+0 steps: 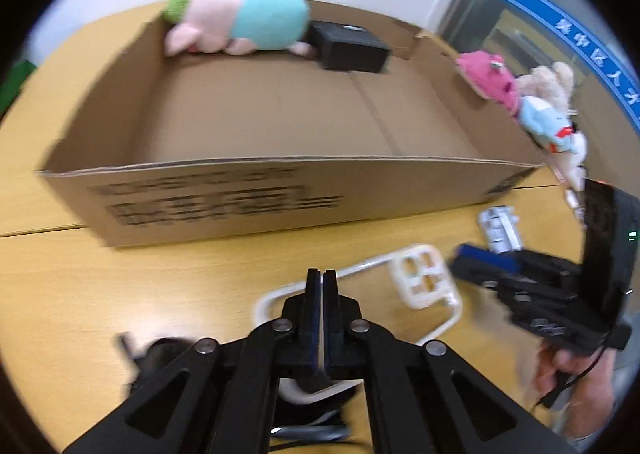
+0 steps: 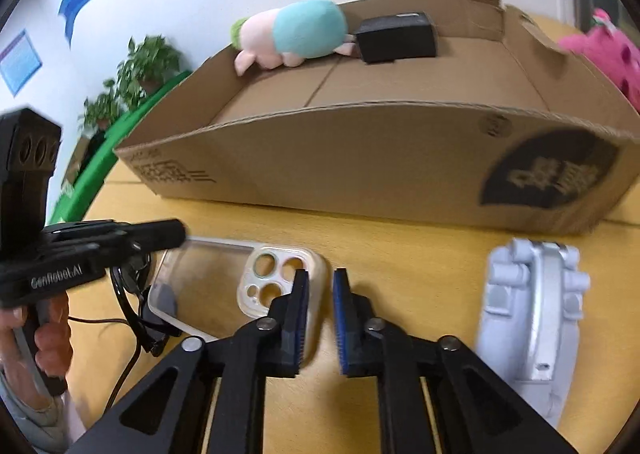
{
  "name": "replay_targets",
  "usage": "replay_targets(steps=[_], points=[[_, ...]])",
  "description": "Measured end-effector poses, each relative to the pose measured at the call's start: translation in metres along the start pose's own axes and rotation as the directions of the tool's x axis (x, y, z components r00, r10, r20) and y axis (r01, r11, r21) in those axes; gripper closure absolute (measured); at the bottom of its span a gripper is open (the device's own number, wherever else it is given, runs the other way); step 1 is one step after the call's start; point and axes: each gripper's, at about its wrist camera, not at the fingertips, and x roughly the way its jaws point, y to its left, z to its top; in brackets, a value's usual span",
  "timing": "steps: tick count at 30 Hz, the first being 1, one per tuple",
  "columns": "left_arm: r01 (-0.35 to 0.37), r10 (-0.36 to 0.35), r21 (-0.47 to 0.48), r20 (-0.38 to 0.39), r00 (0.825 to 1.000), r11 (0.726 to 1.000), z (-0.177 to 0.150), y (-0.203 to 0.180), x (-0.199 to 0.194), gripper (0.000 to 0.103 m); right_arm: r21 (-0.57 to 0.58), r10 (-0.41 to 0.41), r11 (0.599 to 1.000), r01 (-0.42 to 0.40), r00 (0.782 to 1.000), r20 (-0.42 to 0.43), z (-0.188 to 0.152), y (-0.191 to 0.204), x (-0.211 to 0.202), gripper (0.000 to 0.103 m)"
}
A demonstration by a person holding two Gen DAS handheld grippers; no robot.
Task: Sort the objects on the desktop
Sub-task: 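Move both grippers toward the white phone case and sunglasses, then grasp the white-rimmed clear phone case with both grippers and lift it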
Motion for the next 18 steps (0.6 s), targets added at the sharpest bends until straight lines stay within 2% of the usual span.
replay_targets(steps=[1,2,3,4,6,9,11,13,15,18], points=[[-0.021,0.021,-0.001,-0.009,1.000,1.000,-0.002,0.004,-0.002,0.096,0.003,0.000,1.000,0.000,1.000,0.006,-0.001,-0.003,-0.004,0.063],[-0.044,0.044,0.000,-0.029,0.999,0.999,-0.004,0.010,-0.001,0.089,0.003,-0.001,1.000,0.001,1.000,0.015,-0.003,-0.004,-0.009,0.051],[-0.051,0.051,0.001,-0.045,0.998,0.999,-0.007,0.012,0.000,0.079,-0.001,-0.001,1.000,0.001,1.000,0.026,-0.005,-0.004,-0.013,0.030],[-0.049,0.049,0.005,-0.067,0.997,0.999,-0.008,0.013,0.004,0.074,-0.010,0.003,1.000,-0.002,0.999,0.034,-0.006,-0.003,-0.015,0.022],[-0.034,0.035,0.011,-0.111,0.993,0.999,-0.011,0.012,0.014,0.070,-0.045,0.021,0.999,-0.019,0.999,0.027,-0.010,0.002,-0.017,0.023],[-0.006,0.008,0.014,-0.126,0.992,1.000,-0.012,0.008,0.020,0.062,-0.094,0.042,0.995,-0.043,0.999,-0.012,-0.013,0.012,-0.007,0.023],[0.021,-0.021,-0.007,-0.133,0.991,1.000,-0.011,0.010,0.023,0.062,-0.109,0.058,0.992,-0.063,0.997,-0.042,-0.016,0.017,-0.001,0.023],[0.047,-0.048,-0.013,-0.133,0.990,0.999,-0.009,0.009,0.026,0.067,-0.134,0.074,0.988,-0.080,0.996,-0.051,-0.018,0.023,0.002,0.022],[0.041,-0.041,-0.001,-0.126,0.991,0.999,-0.008,0.007,0.026,0.068,-0.155,0.102,0.982,-0.110,0.993,-0.061,-0.019,0.029,0.004,0.021],[0.043,-0.044,-0.011,-0.097,0.994,0.999,-0.005,0.007,0.025,0.069,-0.167,0.079,0.982,-0.087,0.996,-0.050,-0.020,0.032,0.004,0.021]])
